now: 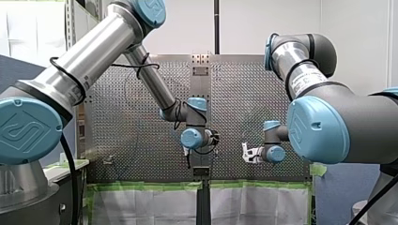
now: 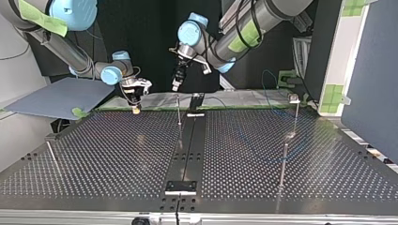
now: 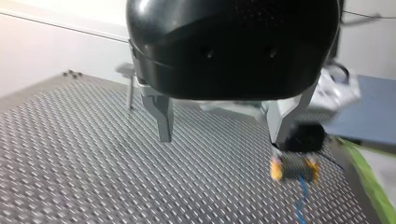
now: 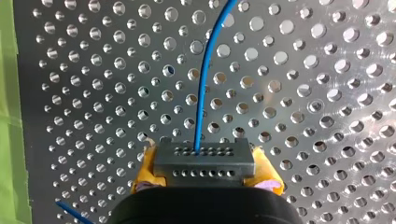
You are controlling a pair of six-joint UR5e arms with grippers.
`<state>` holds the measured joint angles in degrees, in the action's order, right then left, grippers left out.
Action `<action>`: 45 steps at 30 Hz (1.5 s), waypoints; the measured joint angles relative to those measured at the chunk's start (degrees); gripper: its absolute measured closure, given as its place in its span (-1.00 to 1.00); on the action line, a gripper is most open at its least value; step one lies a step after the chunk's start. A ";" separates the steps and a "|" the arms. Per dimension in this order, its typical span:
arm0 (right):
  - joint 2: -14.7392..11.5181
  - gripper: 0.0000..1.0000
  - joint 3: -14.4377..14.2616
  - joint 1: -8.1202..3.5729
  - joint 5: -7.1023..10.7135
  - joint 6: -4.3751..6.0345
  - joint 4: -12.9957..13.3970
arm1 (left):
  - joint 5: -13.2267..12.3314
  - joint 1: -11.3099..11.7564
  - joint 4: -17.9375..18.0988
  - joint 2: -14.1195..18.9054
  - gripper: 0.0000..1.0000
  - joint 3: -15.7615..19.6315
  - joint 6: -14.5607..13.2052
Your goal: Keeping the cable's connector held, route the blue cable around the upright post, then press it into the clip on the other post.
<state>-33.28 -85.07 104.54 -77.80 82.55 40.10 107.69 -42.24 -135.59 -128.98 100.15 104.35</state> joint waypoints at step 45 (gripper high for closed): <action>0.19 1.00 -0.01 -0.25 -3.02 -3.07 -1.96 | 6.43 -0.71 1.94 25.84 -1.00 25.84 0.12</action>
<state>-33.09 -85.08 104.29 -80.82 79.48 38.15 114.12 -42.95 -133.64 -103.14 125.99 104.47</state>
